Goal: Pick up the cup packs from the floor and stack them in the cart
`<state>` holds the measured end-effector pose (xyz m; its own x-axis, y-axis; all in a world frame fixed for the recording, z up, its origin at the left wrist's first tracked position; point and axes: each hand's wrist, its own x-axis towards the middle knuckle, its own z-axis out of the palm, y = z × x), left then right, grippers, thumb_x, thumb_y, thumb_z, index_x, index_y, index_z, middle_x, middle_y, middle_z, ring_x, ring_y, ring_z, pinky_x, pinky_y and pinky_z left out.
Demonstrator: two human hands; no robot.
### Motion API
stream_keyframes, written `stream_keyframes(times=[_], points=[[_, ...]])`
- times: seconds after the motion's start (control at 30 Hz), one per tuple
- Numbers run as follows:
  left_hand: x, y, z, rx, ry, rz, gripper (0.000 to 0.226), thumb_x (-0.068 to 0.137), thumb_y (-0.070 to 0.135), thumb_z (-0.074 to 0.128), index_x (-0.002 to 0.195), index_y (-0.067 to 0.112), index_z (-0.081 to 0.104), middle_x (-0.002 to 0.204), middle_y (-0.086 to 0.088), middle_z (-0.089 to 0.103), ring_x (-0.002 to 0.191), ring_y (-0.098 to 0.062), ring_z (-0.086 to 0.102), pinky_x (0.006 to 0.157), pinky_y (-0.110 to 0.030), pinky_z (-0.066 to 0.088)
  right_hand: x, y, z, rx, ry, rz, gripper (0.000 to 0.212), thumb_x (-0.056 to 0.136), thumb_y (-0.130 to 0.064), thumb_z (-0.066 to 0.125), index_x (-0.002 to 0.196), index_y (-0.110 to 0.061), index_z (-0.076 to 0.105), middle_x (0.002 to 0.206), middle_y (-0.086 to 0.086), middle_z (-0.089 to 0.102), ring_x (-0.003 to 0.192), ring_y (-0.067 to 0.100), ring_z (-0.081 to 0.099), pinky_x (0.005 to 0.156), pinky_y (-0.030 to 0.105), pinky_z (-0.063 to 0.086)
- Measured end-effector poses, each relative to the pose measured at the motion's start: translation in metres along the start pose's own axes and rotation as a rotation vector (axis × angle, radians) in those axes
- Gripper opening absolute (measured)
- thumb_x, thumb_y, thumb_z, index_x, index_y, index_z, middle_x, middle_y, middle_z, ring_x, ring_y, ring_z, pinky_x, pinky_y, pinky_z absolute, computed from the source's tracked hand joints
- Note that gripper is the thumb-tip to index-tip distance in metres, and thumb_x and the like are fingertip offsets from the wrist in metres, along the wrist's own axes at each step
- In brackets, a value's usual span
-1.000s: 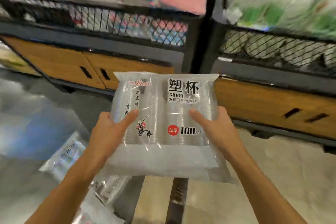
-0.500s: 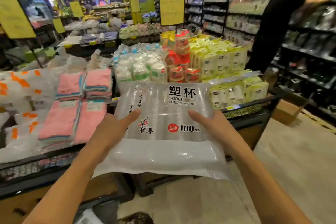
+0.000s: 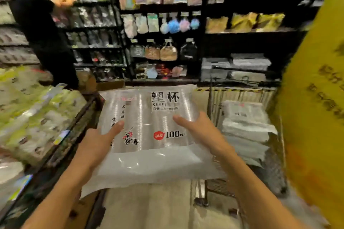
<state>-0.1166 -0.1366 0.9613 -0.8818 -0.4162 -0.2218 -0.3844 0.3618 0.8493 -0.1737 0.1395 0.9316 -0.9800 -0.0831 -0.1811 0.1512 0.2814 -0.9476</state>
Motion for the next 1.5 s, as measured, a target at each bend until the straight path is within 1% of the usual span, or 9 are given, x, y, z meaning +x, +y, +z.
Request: stream_keyframes(times=[0.27,0.4,0.53,0.7,0.83,0.93,1.17,1.3,1.5], points=[[0.025,0.036,0.185,0.051,-0.421,0.124,0.116,0.063,0.085,0.068,0.135,-0.005,0.056,0.137,-0.023,0.060,0.126,-0.041,0.057,0.100,-0.047,0.043,-0.022,0.108,-0.132,-0.016,0.407,0.151,0.131,0.048,-0.098,0.074,0.156,-0.029,0.046,0.148,0.005,0.061,0.130,0.029,0.063,0.109,0.057,0.051],[0.031,0.042,0.275,0.092,-0.533,0.063,0.080,0.082,0.066,0.071,0.125,0.000,0.056,0.122,-0.012,0.061,0.116,-0.030,0.057,0.091,-0.040,0.044,-0.019,0.167,-0.196,0.020,0.502,0.322,0.104,0.057,-0.089,0.080,0.136,-0.023,0.065,0.126,0.002,0.076,0.110,0.026,0.076,0.094,0.054,0.061],[0.042,0.043,0.362,0.096,-0.576,0.035,0.069,0.090,0.050,0.071,0.141,0.011,0.046,0.127,0.000,0.049,0.118,-0.025,0.055,0.093,-0.032,0.037,0.017,0.236,-0.253,-0.016,0.494,0.424,0.113,0.053,-0.097,0.074,0.139,-0.025,0.060,0.127,-0.001,0.074,0.108,0.025,0.075,0.089,0.052,0.062],[0.081,0.012,0.464,0.164,-0.570,-0.090,0.106,0.075,0.079,0.067,0.149,0.007,0.045,0.149,-0.011,0.052,0.133,-0.031,0.052,0.103,-0.041,0.044,0.082,0.289,-0.295,-0.096,0.388,0.487,0.072,0.070,-0.083,0.075,0.112,-0.025,0.075,0.102,-0.001,0.081,0.092,0.019,0.079,0.088,0.050,0.062],[0.103,-0.025,0.529,0.215,-0.564,-0.157,0.100,0.081,0.078,0.062,0.154,0.012,0.043,0.153,-0.011,0.051,0.133,-0.029,0.053,0.102,-0.039,0.042,0.127,0.365,-0.306,-0.076,0.345,0.610,0.091,0.057,-0.098,0.069,0.121,-0.033,0.069,0.111,-0.009,0.078,0.101,0.015,0.076,0.093,0.049,0.061],[0.117,-0.056,0.575,0.283,-0.573,-0.202,0.102,0.089,0.074,0.056,0.162,0.011,0.024,0.163,-0.012,0.036,0.146,-0.033,0.039,0.115,-0.045,0.035,0.152,0.396,-0.300,-0.082,0.326,0.688,0.092,0.078,-0.084,0.068,0.140,-0.017,0.057,0.131,-0.002,0.066,0.120,0.023,0.065,0.103,0.043,0.052],[0.151,-0.125,0.635,0.443,-0.613,-0.270,0.087,0.096,0.064,0.053,0.156,0.007,0.027,0.151,-0.014,0.049,0.125,-0.030,0.055,0.104,-0.039,0.044,0.188,0.484,-0.270,-0.090,0.254,0.823,0.116,0.094,-0.066,0.063,0.167,-0.002,0.001,0.173,0.017,0.021,0.157,0.036,0.028,0.125,0.045,0.029],[0.157,-0.158,0.645,0.470,-0.626,-0.266,0.079,0.089,0.068,0.056,0.142,0.011,0.040,0.119,-0.004,0.063,0.099,-0.022,0.067,0.084,-0.036,0.057,0.188,0.518,-0.255,-0.123,0.245,0.866,0.120,0.086,-0.071,0.067,0.166,-0.003,0.007,0.169,0.020,0.030,0.152,0.039,0.038,0.123,0.052,0.035],[0.144,-0.182,0.637,0.498,-0.684,-0.223,0.073,0.095,0.064,0.055,0.148,0.018,0.036,0.127,0.005,0.051,0.096,-0.010,0.058,0.084,-0.026,0.052,0.167,0.532,-0.240,-0.157,0.225,0.925,0.101,0.083,-0.075,0.067,0.155,-0.013,0.033,0.153,0.011,0.052,0.126,0.030,0.059,0.112,0.049,0.047]])
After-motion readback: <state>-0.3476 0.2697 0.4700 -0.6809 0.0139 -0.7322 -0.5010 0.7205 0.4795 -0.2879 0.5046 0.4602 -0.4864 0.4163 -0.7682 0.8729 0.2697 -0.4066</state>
